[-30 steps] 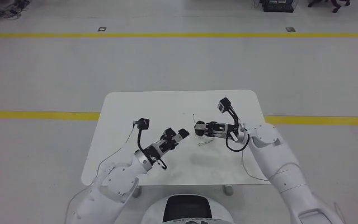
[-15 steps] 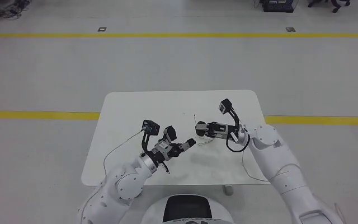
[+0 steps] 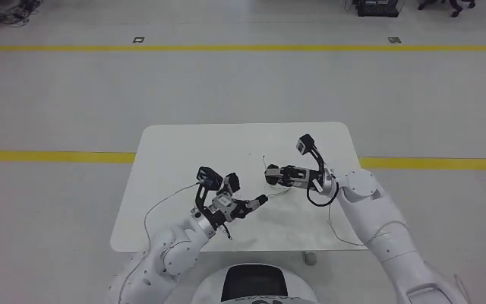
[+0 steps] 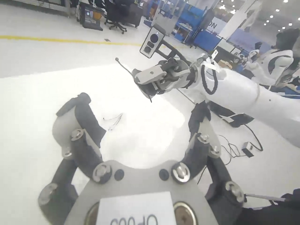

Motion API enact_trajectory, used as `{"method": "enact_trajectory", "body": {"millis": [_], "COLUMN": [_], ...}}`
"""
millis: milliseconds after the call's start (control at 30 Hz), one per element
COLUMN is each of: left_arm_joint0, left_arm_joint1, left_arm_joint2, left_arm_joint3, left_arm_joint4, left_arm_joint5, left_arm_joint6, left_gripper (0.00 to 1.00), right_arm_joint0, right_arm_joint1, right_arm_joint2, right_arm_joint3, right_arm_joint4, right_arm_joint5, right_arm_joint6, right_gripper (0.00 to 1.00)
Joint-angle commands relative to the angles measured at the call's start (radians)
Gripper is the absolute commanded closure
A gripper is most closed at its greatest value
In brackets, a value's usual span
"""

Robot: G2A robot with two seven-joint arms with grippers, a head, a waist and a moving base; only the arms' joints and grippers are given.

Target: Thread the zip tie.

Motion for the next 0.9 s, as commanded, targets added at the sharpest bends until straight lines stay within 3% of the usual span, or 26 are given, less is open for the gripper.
{"method": "enact_trajectory", "body": {"millis": [0,133,333,867], "left_arm_joint0": [-0.004,-0.016,-0.018,-0.011], "left_arm_joint1": [-0.003,-0.005,-0.004,0.004], "left_arm_joint2": [-0.004,-0.021,-0.029,-0.024], "left_arm_joint3": [0.003,0.006,0.009,-0.002], "left_arm_joint4": [-0.135,-0.269,-0.344,-0.248], "left_arm_joint5": [0.022,0.068,0.082,0.047], "left_arm_joint6": [-0.037,-0.086,-0.112,-0.063], "left_gripper": [0.00,0.00,0.00,0.00], "right_arm_joint0": [0.002,0.004,0.005,0.014], "right_arm_joint1": [0.001,0.003,0.005,0.009], "right_arm_joint2": [-0.003,-0.006,-0.015,-0.036], "right_arm_joint3": [0.000,0.000,-0.003,0.008], "right_arm_joint4": [-0.003,-0.007,-0.012,-0.003], "right_arm_joint5": [-0.012,-0.028,-0.038,-0.039], "right_arm_joint6": [0.003,0.007,0.006,-0.005], "right_gripper": [1.00,1.00,1.00,1.00]}}
